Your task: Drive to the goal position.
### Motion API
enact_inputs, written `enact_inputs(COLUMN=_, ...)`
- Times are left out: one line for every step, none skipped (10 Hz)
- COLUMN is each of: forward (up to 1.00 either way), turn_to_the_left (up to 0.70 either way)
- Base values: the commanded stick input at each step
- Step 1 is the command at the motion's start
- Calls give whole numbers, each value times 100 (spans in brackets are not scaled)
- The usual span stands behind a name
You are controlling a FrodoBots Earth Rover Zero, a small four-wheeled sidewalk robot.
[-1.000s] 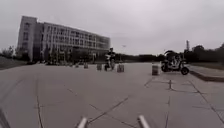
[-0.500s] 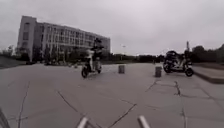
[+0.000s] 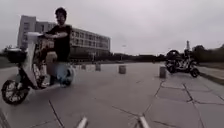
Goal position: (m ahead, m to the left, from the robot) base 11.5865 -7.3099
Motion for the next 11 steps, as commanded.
enact_inputs(forward=70, turn_to_the_left=0)
enact_inputs(forward=70, turn_to_the_left=0)
enact_inputs(forward=70, turn_to_the_left=0)
enact_inputs(forward=70, turn_to_the_left=0)
enact_inputs(forward=70, turn_to_the_left=-14)
enact_inputs(forward=70, turn_to_the_left=-32)
enact_inputs(forward=70, turn_to_the_left=-35)
enact_inputs(forward=70, turn_to_the_left=-35)
enact_inputs(forward=70, turn_to_the_left=-35)
enact_inputs(forward=70, turn_to_the_left=-35)
enact_inputs(forward=70, turn_to_the_left=-35)
